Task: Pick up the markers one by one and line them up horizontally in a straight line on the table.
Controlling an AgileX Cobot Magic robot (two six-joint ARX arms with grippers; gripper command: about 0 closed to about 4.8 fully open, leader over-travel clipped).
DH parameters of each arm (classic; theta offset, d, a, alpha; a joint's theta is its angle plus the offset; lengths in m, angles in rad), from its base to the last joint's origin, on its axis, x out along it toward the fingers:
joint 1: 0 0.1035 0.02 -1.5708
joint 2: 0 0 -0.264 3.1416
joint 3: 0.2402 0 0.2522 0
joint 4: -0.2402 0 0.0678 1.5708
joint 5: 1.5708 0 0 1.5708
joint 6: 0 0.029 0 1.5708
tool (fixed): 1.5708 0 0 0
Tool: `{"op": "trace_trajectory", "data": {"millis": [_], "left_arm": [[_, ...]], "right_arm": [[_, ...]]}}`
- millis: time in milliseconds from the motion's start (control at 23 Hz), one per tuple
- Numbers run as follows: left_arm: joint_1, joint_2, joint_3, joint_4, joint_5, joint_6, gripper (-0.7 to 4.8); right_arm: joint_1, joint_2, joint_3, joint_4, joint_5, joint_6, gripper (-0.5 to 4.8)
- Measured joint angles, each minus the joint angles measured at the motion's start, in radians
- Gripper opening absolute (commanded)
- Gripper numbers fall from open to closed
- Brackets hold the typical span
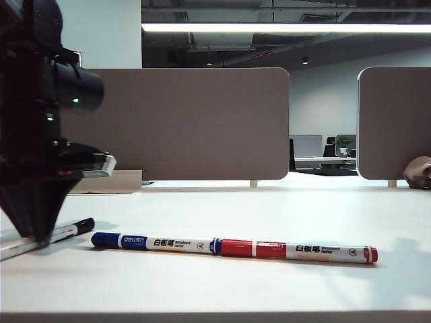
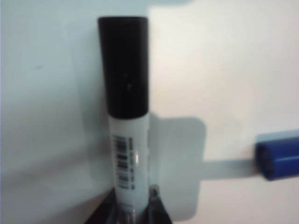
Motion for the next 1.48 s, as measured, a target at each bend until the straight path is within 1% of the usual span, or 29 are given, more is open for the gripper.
{"op": "trace_trajectory", "data": {"millis": [174, 348, 392, 523, 653, 1132, 1263, 1481], "left_arm": [[0.010, 0.000, 0.000, -0.019, -0.029, 0.074, 0.79], [0.009, 0.000, 0.001, -0.043, -0.085, 0.148, 0.79], [0.009, 0.000, 0.001, -0.054, -0.116, 0.190, 0.79], [0.009, 0.001, 0.000, -0.079, -0.206, 0.243, 0.79], [0.016, 0.002, -0.002, -0.088, -0.247, 0.307, 0.79], [0.016, 0.002, -0.004, -0.056, -0.229, 0.520, 0.80], [0.017, 0.000, -0.004, -0.009, -0.215, 0.584, 0.79], [0.020, -0.001, -0.002, 0.109, -0.136, 0.685, 0.79]], "right_arm": [[0.000, 0.000, 0.000, 0.000, 0.000, 0.000, -0.01], [0.000, 0.000, 0.000, 0.000, 0.000, 0.000, -0.01], [0.000, 0.000, 0.000, 0.000, 0.000, -0.001, -0.01], [0.000, 0.000, 0.000, -0.002, 0.000, -0.002, -0.01], [0.000, 0.000, 0.000, -0.007, 0.000, -0.002, -0.01], [0.000, 0.000, 0.000, -0.064, 0.000, -0.022, -0.01], [0.000, 0.000, 0.000, -0.080, 0.000, -0.027, -0.01], [0.000, -0.002, -0.001, -0.079, 0.000, -0.029, -0.01]]}}
